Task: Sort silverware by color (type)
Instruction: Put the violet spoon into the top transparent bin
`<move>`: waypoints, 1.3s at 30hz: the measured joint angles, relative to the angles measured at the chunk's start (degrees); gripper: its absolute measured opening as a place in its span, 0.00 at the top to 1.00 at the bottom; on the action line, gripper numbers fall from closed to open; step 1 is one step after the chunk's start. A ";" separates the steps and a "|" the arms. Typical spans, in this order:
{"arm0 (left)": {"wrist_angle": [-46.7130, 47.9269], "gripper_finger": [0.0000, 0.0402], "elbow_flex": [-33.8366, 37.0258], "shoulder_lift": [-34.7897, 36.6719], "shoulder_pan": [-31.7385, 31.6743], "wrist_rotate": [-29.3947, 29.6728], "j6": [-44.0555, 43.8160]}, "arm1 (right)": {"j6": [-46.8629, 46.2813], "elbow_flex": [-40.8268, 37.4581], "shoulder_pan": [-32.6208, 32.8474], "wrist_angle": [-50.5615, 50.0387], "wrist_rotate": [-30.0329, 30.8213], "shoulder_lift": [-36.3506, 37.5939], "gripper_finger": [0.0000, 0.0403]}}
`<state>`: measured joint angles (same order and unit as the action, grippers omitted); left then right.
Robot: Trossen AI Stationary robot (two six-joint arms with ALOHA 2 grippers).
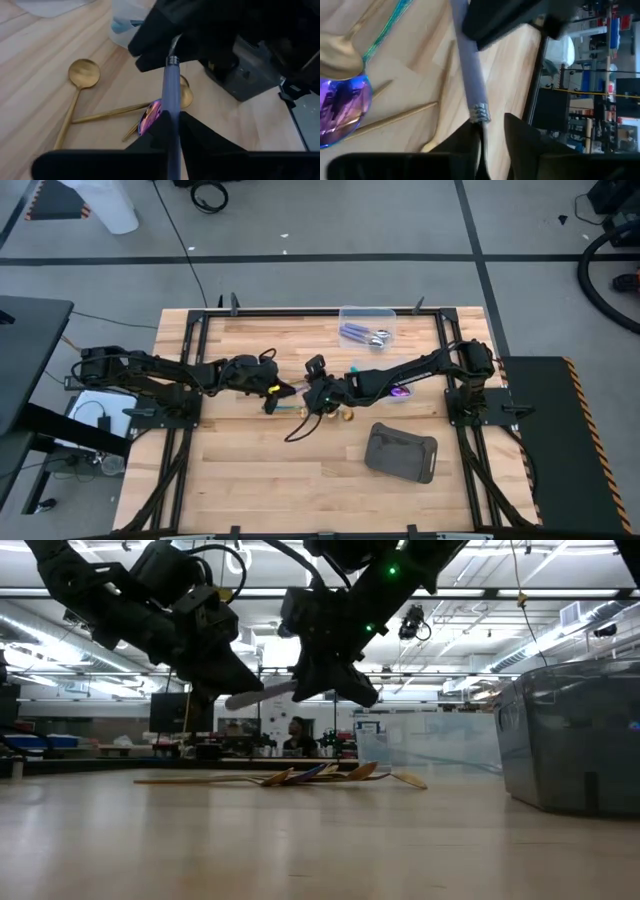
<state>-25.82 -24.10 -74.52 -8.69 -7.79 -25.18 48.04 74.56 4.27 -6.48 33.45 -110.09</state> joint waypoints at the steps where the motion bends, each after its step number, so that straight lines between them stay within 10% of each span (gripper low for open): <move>1: -0.01 0.92 0.00 -0.02 0.00 0.00 0.03 | -0.20 -0.01 0.02 0.58 -0.47 -0.13 0.79; 8: -1.07 0.97 -0.11 0.02 -0.04 0.44 0.56 | -0.31 0.07 0.20 -0.95 -2.27 -0.04 0.98; 29: -0.52 0.89 -0.09 1.46 -0.08 0.02 2.96 | -11.42 0.13 -7.90 -24.17 -2.05 0.24 0.98; 39: -0.55 0.89 -0.09 1.44 -0.09 0.00 2.24 | -14.16 0.13 -15.26 -22.38 -13.45 4.73 0.98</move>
<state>-26.37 -24.18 -73.08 -8.78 -7.79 -22.94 33.88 74.70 -10.98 -28.86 20.00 -105.35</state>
